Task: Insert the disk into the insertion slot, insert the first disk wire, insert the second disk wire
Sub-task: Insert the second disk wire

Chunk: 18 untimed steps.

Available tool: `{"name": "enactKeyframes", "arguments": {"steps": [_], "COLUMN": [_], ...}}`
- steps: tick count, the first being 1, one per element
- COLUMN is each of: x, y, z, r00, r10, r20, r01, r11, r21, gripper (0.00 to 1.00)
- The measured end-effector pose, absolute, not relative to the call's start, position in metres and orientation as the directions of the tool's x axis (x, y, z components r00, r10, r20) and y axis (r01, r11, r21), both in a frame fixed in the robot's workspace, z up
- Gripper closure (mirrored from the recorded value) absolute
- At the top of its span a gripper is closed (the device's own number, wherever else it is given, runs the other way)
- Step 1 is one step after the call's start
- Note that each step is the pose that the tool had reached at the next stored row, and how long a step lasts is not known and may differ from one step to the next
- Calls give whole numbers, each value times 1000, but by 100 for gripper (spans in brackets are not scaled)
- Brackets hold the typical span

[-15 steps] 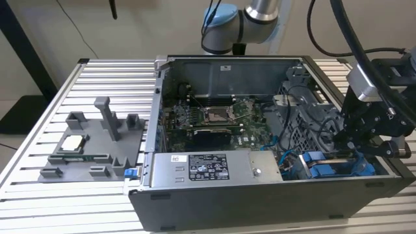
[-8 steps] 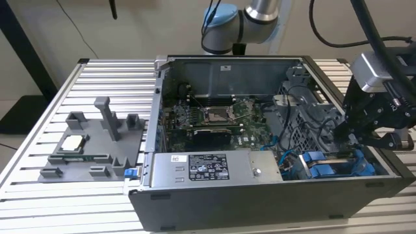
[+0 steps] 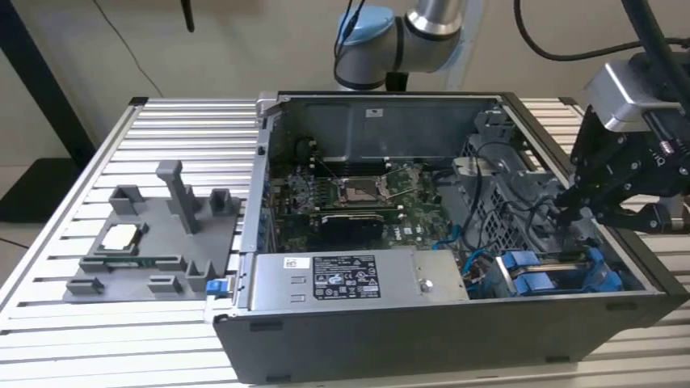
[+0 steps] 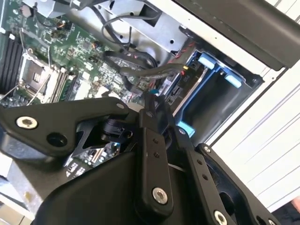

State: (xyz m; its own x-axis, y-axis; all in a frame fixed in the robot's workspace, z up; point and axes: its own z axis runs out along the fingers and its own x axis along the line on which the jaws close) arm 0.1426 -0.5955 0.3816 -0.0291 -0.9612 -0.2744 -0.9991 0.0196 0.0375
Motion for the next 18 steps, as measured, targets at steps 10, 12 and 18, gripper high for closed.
{"name": "enactKeyframes", "arguments": {"steps": [10, 12, 18], "x": [112, 110, 107], "y": [-596, -596, -595], "z": [380, 378, 372], "r00": [6, 11, 19], "r10": [-962, -963, -965], "r20": [-273, -270, -262], "r01": [-996, -994, -990], "r11": [19, 19, 18], "r21": [-89, -108, -138], "gripper": [76, 76, 76]}}
